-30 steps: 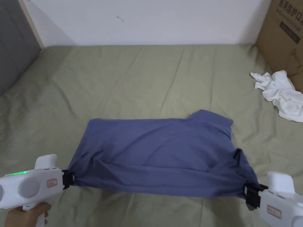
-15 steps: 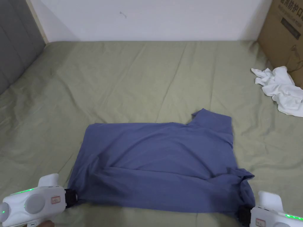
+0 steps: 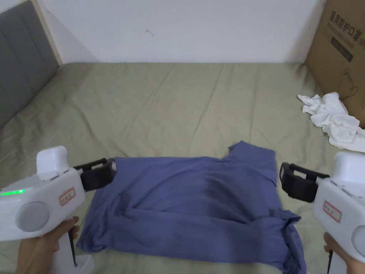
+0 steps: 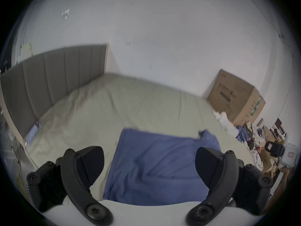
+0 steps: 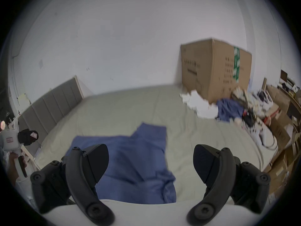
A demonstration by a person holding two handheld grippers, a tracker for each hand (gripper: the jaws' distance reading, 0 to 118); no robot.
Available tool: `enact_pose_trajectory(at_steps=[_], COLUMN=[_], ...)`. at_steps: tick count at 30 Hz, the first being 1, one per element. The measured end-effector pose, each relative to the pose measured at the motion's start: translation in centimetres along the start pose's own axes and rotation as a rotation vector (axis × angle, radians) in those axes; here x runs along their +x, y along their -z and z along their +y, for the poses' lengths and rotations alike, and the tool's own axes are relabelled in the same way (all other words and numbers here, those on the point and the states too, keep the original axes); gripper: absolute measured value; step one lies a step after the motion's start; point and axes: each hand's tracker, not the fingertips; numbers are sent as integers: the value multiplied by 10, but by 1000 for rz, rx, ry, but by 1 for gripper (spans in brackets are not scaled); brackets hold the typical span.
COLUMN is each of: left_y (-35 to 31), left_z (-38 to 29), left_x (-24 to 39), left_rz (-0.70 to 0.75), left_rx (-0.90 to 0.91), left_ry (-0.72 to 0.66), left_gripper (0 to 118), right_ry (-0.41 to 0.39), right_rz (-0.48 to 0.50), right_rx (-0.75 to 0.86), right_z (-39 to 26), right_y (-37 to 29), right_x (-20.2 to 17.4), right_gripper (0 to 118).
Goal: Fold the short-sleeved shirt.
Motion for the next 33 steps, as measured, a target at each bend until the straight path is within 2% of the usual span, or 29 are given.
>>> enact_pose_trajectory(at_steps=[4,5,6,8,9,10,11,12,18,26,27,29,30,32,33], left_y=[-2,-1,0,5,6,9,13,21,77,213,228,254,266,285,294], left_z=[23,24,26,23,21,19,18,17,12,14,13,10,10,6,4], left_x=[20,25,29,33,34,36,38,37,16,-40,-44,-53,-57,-63,-65], left_rz=[-14,14,38,56,64,69,74,71,72,116,128,153,171,158,151], left_rx=[133,160,179,231,247,254,252,237,82,-225,-265,-332,-378,-414,-444], left_ry=[18,34,47,84,102,125,137,141,109,27,32,45,42,36,28], left_gripper=[117,117,117,113,103,68,21,3,3,5,16,62,78,80,86], right_ry=[-39,-49,-56,-72,-78,-83,-92,-93,-112,-95,-93,-94,-96,-92,-84], right_rz=[-9,-17,-33,-51,-51,-48,-73,-64,-65,-48,-48,-51,-53,-60,-59], right_rx=[95,110,127,161,160,166,187,195,173,100,86,66,54,33,18], right_z=[23,25,27,27,27,27,26,25,25,22,22,20,18,15,13], right_y=[0,1,2,13,17,21,25,30,61,111,117,128,135,146,152], right_x=[-23,-28,-32,-34,-35,-37,-39,-39,-41,-34,-33,-32,-30,-27,-25], right_gripper=[107,102,92,49,29,5,5,2,2,2,2,2,2,2,2])
